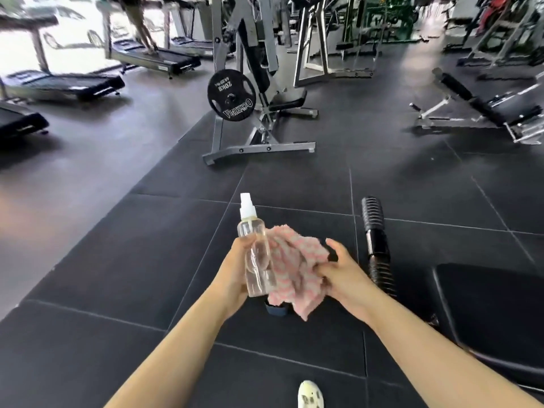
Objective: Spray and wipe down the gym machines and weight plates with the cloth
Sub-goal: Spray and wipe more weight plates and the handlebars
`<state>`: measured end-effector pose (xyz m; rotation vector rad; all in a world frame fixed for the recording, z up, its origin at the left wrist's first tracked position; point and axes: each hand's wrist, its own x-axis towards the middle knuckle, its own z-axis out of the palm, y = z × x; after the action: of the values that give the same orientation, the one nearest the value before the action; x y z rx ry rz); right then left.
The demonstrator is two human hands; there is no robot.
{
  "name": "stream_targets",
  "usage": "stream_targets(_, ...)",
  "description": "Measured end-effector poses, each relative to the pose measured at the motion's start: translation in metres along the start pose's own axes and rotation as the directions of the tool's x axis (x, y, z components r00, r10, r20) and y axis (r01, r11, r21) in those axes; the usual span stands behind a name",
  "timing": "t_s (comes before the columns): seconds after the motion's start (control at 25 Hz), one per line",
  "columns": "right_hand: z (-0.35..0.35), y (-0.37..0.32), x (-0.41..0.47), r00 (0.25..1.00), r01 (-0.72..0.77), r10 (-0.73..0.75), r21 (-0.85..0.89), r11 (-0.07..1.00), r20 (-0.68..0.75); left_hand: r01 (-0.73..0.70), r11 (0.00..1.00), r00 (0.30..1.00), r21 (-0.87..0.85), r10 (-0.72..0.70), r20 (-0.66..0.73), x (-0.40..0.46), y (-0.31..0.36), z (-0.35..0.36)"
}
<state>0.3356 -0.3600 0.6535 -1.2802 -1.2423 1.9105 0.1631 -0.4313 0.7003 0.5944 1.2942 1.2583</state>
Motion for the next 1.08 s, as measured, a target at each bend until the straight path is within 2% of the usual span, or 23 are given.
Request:
stream_targets(0.12,0.007,-0.007,0.060,0.992,-0.082,0.094,0.142,0.987,-0.085,-0.016,1.000,0.999,0.004,0.016,-0.051,0.038,0.012,-0.024)
stream_targets(0.2,0.009,-0.022,0.101,0.991,-0.113,0.123,0.154,0.982,-0.055,-0.014,1.000,0.993,0.001,0.014,-0.114,0.073,0.025,-0.038)
stream_targets(0.28,0.012,-0.042,0.146,0.992,-0.124,0.119,0.119,0.985,0.049,0.003,1.000,0.980,-0.026,-0.008,-0.197,0.115,0.037,-0.053)
stream_targets(0.36,0.010,-0.052,0.158,0.974,-0.084,0.084,-0.009,0.996,0.210,0.028,0.994,0.974,-0.102,-0.050,-0.220,0.129,0.040,-0.059)
stream_targets(0.44,0.005,-0.056,0.170,0.963,0.000,0.085,-0.317,0.948,0.254,0.022,0.991,0.975,-0.129,-0.050,-0.216,0.141,0.041,-0.064)
stream_targets(0.52,0.004,-0.060,0.196,0.996,0.038,0.005,-0.462,0.886,0.091,0.004,0.993,0.979,-0.115,-0.027,-0.203,0.161,0.048,-0.072)
stream_targets(0.68,-0.001,-0.069,0.228,0.988,0.026,-0.087,-0.414,0.910,-0.129,-0.038,0.999,0.974,-0.009,0.035,-0.226,0.203,0.062,-0.083)
stream_targets(0.8,-0.001,-0.080,0.248,0.975,0.087,-0.158,-0.385,0.919,-0.157,-0.058,0.996,0.970,0.062,0.071,-0.235,0.241,0.076,-0.092)
stream_targets(0.92,0.006,-0.094,0.264,0.974,0.144,-0.198,-0.373,0.917,-0.112,-0.137,0.981,0.960,0.137,0.165,-0.224,0.280,0.093,-0.105)
stream_targets(1.0,0.014,-0.099,0.276,0.973,0.140,-0.208,-0.469,0.872,-0.097,-0.236,0.956,0.958,0.176,0.259,-0.125,0.303,0.106,-0.113)
stream_targets(1.08,0.027,-0.099,0.292,0.942,0.079,-0.265,-0.633,0.770,-0.205,-0.321,0.921,0.946,0.222,0.324,0.027,0.327,0.127,-0.124)
